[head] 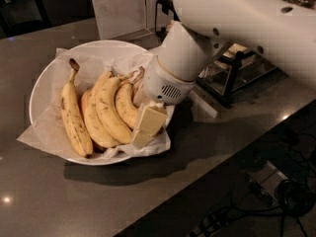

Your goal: Pick banana from white bowl

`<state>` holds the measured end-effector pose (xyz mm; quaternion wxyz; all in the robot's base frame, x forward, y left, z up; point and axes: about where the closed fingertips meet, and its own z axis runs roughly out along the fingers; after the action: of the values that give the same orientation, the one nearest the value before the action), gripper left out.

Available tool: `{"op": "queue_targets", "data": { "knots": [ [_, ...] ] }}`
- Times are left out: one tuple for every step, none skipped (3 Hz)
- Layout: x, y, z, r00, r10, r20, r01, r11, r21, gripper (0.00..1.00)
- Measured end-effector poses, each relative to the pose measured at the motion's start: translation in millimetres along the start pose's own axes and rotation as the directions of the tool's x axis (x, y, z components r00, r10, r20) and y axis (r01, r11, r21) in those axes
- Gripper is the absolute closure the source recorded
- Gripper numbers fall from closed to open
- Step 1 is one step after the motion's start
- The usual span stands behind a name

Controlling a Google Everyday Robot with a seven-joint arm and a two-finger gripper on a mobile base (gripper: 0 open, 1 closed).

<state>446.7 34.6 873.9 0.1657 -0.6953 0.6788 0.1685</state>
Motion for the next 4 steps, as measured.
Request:
{"op": "queue_targets", "data": {
  "knots": [
    [-2, 0, -3, 1.0, 0.0, 0.0, 0.0, 1.0, 0.0, 0.67],
    [-2, 8, -12, 1.0, -0.025, -0.006, 0.025, 0.9994, 0.024, 0.9],
    [-9, 19, -35, 0.997, -0.078, 0.006, 0.077, 0.9934, 0.086, 1.0],
    [-20, 24, -56, 0.99, -0.14, 0.025, 0.136, 0.9812, 0.137, 1.0]
  ]
}}
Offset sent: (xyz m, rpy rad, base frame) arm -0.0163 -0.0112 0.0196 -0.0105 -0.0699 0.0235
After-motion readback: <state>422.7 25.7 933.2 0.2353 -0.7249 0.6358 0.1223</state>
